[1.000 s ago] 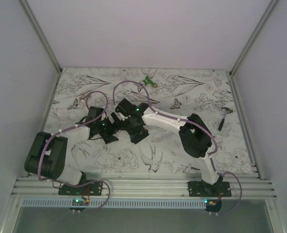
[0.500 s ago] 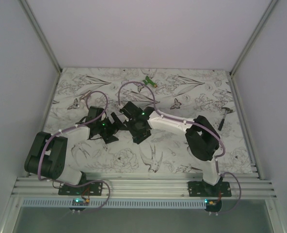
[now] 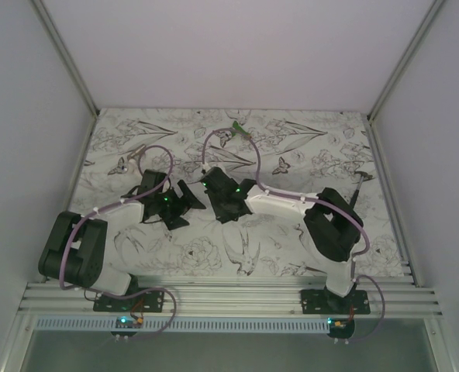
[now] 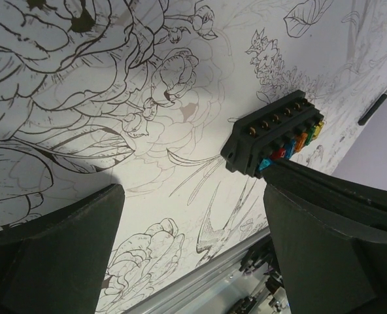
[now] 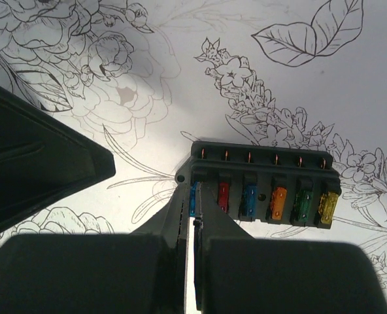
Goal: Snap on the fuse box
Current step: Install the fuse at the fuse box base.
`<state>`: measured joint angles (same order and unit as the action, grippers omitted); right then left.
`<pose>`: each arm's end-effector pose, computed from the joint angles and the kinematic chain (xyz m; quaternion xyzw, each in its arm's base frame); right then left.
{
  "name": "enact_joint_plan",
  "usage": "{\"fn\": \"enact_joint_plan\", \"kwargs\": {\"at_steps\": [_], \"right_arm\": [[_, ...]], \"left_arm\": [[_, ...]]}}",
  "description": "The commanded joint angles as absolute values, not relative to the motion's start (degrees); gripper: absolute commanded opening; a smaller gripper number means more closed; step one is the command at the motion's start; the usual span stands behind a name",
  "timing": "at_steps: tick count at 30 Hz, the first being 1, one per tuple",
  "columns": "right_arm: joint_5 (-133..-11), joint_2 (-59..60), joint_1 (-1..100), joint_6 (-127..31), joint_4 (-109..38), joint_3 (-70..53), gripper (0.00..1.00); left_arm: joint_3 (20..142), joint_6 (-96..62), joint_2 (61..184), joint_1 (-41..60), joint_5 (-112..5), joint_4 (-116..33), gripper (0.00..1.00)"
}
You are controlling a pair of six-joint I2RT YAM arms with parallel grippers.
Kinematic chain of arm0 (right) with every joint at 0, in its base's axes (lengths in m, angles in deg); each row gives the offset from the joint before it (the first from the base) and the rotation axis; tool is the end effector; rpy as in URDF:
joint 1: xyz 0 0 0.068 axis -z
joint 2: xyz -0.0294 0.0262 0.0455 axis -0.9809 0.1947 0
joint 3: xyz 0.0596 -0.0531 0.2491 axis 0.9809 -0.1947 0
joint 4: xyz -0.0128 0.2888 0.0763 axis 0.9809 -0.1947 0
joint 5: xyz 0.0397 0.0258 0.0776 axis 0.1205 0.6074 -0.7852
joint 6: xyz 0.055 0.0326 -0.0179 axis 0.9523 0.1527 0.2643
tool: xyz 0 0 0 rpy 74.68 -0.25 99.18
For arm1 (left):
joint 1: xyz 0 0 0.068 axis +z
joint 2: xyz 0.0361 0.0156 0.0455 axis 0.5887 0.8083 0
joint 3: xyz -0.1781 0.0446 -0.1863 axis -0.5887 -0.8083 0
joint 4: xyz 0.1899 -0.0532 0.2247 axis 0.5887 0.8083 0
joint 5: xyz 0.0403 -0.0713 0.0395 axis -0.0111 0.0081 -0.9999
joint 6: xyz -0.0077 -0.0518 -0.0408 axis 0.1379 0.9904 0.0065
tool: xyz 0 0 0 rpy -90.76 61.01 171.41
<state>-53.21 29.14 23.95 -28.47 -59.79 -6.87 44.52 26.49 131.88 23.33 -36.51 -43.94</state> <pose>0.2651 0.3579 0.1415 -0.2082 0.9328 0.1076 0.2739 0.3024 -0.0915 0.1056 -0.2428 0.8696 -0.3790 0.2033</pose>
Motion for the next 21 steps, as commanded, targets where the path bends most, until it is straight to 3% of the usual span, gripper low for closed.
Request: {"fn": "enact_joint_plan", "kwargs": {"at_steps": [1, 21], "right_arm": [[-49.45, 29.03, 24.71, -29.47, -56.45, -10.94, 0.00], [-50.48, 27.18, 26.41, -30.61, -51.65, -25.59, 0.00]], "left_arm": [[44.33, 24.53, 132.09, 22.19, -40.95, -35.92, 0.96], [46.59, 24.01, 131.70, 19.41, -43.08, -32.43, 0.96]]}}
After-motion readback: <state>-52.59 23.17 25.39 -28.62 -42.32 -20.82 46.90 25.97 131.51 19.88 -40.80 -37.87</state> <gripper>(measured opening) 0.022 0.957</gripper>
